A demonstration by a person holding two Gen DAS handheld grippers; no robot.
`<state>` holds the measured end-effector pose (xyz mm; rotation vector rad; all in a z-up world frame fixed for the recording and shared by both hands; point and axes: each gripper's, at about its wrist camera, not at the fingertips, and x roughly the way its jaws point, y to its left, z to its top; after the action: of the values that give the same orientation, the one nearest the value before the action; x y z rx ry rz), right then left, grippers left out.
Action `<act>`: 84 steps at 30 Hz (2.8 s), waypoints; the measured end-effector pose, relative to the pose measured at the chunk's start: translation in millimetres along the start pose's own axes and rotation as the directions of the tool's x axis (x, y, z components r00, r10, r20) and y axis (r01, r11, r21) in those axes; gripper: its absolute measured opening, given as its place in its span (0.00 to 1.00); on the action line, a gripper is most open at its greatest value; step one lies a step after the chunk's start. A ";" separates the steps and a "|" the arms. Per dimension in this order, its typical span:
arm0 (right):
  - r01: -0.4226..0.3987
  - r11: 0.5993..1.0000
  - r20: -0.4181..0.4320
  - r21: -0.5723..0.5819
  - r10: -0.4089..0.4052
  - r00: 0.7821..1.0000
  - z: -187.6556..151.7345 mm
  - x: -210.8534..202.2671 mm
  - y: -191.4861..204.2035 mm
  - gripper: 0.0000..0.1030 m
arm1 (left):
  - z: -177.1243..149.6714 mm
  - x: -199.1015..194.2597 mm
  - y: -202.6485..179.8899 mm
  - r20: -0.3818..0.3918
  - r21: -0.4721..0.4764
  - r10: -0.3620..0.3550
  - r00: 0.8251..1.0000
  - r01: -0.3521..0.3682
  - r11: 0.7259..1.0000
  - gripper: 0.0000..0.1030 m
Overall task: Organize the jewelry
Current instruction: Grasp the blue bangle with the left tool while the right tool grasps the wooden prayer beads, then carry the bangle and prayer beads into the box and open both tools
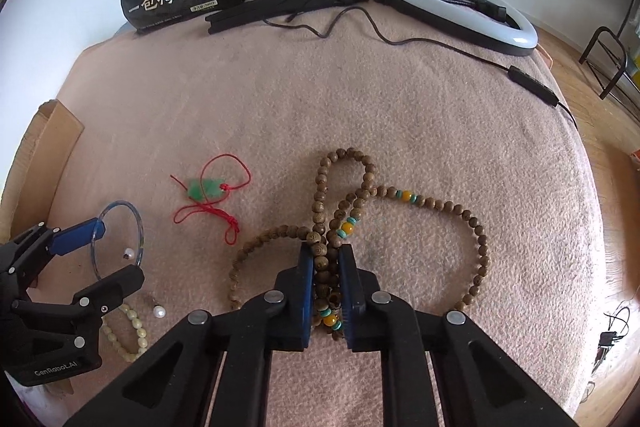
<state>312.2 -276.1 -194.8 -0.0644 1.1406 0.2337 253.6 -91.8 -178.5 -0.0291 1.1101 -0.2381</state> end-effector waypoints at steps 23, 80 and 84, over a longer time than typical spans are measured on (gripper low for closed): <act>-0.049 0.998 0.209 0.028 0.042 0.977 16.1 -90.6 11.1 0.04 | 3.1 -68.0 21.6 0.116 -0.007 -0.009 0.993 0.010 1.000 0.72; -0.311 0.905 0.266 -0.290 0.388 0.882 68.6 -156.6 275.4 0.04 | -53.1 -202.1 238.3 0.268 -0.276 0.236 0.934 -0.160 0.948 0.72; -0.327 0.895 0.260 -0.304 0.408 0.875 77.4 -152.1 294.2 0.04 | -56.5 -199.7 249.8 0.258 -0.288 0.243 0.935 -0.165 0.943 0.72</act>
<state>257.2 0.4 -4.6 -0.0290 0.7861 0.7102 163.0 197.7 -62.9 -0.1781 0.8358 0.1028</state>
